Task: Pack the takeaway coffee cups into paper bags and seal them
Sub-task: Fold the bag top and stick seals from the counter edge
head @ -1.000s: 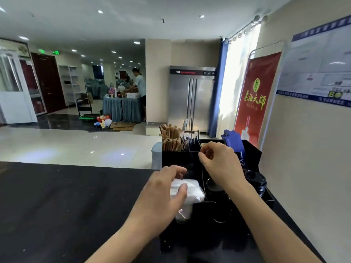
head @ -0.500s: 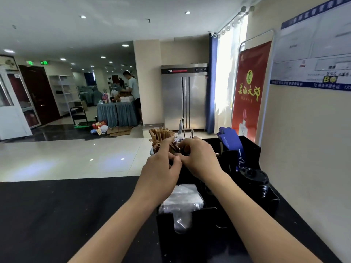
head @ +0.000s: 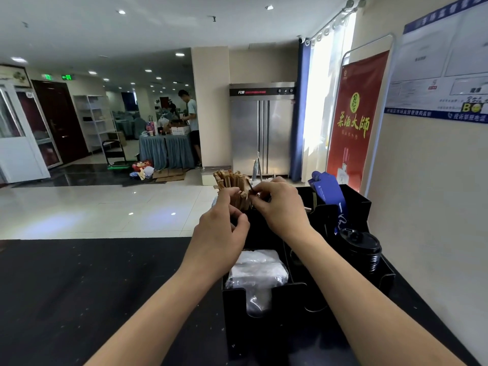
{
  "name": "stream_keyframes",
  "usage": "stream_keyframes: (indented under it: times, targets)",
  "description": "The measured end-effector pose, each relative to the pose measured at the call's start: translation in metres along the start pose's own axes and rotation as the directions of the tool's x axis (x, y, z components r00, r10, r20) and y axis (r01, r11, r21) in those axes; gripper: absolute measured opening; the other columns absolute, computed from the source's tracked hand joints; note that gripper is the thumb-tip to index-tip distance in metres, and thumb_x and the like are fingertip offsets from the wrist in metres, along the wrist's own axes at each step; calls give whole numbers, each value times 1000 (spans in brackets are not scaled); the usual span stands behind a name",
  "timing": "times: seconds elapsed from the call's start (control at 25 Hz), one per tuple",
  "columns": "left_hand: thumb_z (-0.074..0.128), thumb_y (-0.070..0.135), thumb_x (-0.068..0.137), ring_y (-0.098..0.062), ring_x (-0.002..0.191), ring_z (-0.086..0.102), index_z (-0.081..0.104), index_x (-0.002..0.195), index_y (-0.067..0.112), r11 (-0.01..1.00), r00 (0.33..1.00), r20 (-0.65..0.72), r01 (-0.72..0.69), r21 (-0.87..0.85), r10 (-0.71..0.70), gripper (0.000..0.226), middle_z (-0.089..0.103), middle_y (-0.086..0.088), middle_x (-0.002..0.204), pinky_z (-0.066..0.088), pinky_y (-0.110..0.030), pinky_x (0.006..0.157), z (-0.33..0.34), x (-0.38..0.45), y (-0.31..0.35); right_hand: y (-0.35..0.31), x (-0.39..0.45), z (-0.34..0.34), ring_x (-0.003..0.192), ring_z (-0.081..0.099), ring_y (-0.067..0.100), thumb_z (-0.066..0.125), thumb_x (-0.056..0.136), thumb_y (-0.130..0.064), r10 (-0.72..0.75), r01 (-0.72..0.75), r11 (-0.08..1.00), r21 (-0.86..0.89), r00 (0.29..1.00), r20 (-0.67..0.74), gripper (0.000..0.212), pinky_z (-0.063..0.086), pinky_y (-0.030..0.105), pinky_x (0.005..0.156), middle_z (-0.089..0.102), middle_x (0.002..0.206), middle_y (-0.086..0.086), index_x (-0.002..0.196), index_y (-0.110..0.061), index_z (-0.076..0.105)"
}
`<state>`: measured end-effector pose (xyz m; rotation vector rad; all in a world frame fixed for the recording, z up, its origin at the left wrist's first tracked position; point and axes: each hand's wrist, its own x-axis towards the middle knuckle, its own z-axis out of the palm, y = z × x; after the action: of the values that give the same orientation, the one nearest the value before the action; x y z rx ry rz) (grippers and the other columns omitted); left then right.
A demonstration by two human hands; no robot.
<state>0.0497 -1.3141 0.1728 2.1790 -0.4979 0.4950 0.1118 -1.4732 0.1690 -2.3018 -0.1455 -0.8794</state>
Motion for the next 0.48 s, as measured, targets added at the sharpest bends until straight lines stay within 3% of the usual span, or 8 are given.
stream_keyframes:
  times: [0.2,0.32,0.4,0.48]
  targets:
    - [58,27,98,-2,76,62,44,138,34,1000,1000,4,-12,-3,12,43,60,17,94,55,-32,76,-2,-1,2,5,12,-24,77,61,4,84,82,-31,186,-175,930,323,983,-1,20,52,27,81,68,98,-8,100,-24,82]
    - [58,26,97,-4,76,62,46,134,33,1000,1000,-4,-22,-14,22,39,60,16,95,56,-36,76,-2,-4,7,-3,13,-42,67,60,-1,82,86,-27,177,-147,899,413,983,-37,15,51,18,68,72,81,-19,101,-24,82]
    - [58,25,98,-3,74,62,48,132,33,999,999,-24,-30,-18,29,37,60,16,94,56,-34,75,-4,-5,10,-11,13,-54,61,59,8,78,89,-22,140,-92,893,441,987,-79,12,53,20,64,70,69,-21,101,-24,81]
    - [58,24,98,-3,75,62,50,131,32,999,999,-40,-32,-12,32,35,60,17,94,56,-30,73,-6,-7,12,-18,14,-62,71,68,18,77,91,-22,97,-36,894,446,989,-114,11,61,29,72,75,78,-11,101,-24,81]
